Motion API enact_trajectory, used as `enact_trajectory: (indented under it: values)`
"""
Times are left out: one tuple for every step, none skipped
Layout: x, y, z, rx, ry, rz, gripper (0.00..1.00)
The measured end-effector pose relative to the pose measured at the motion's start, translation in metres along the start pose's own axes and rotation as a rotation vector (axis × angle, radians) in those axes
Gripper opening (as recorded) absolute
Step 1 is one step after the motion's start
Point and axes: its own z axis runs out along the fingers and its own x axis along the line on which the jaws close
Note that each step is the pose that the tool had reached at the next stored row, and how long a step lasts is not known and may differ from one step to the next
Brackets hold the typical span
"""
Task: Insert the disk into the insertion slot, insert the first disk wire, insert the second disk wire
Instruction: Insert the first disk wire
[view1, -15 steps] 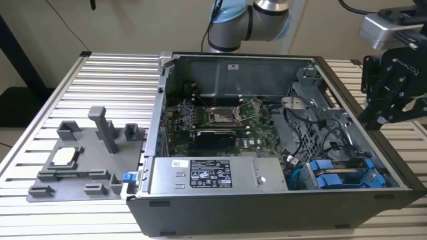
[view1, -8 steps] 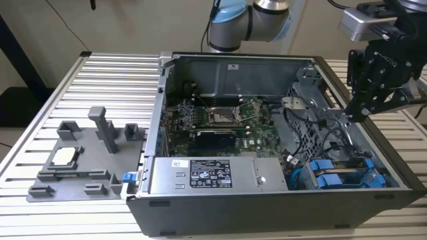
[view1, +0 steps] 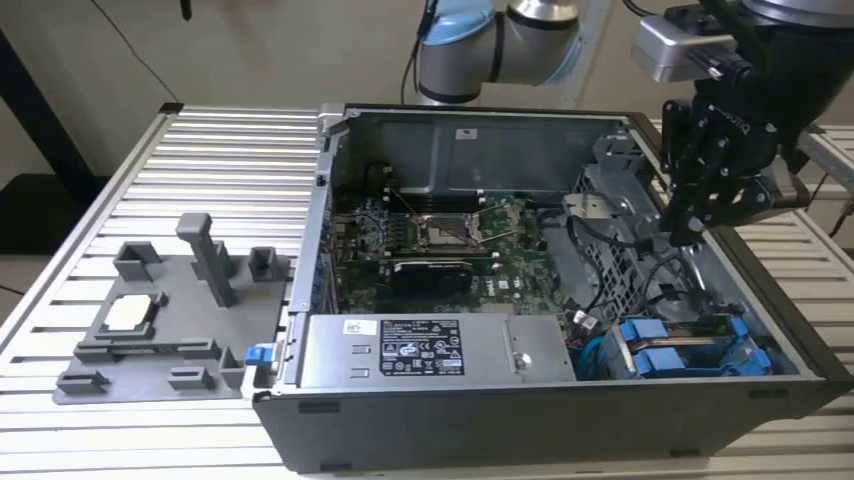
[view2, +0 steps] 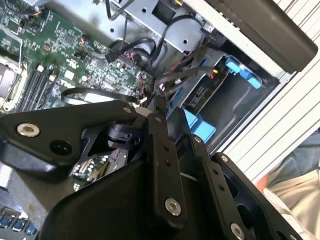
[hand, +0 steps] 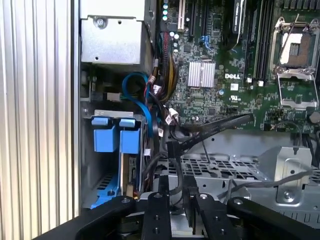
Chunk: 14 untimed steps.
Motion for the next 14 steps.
enact_trajectory:
  values:
    - [-0.0002, 0.0032, 0.0001, -0.0001, 0.0016, -0.001, 0.26]
    - [-0.0005, 0.0064, 0.0001, -0.0001, 0.0035, -0.001, 0.26]
    - [-0.0007, 0.0096, 0.0001, -0.0002, 0.0057, -0.002, 0.26]
    - [-0.0009, 0.0126, 0.0002, -0.0004, 0.0086, -0.003, 0.26]
    - [-0.0011, 0.0153, 0.0003, -0.0005, 0.0124, -0.004, 0.26]
    - [-0.0012, 0.0179, 0.0005, -0.0007, 0.0168, -0.005, 0.26]
    - [-0.0015, 0.0208, 0.0008, -0.0009, 0.0217, -0.006, 0.26]
    - [-0.0019, 0.0234, 0.0014, -0.0011, 0.0255, -0.007, 0.26]
    - [-0.0026, 0.026, 0.0022, -0.001, 0.0277, -0.007, 0.26]
    - [-0.0034, 0.0287, 0.0031, -0.0009, 0.0298, -0.008, 0.26]
    - [-0.0041, 0.031, 0.004, -0.0007, 0.0319, -0.009, 0.26]
    - [-0.0045, 0.0327, 0.0046, -0.0006, 0.0354, -0.01, 0.26]
    - [-0.0049, 0.034, 0.0051, -0.0004, 0.0402, -0.012, 0.26]
    - [-0.0053, 0.0354, 0.0057, 0.0002, 0.0448, -0.014, 0.26]
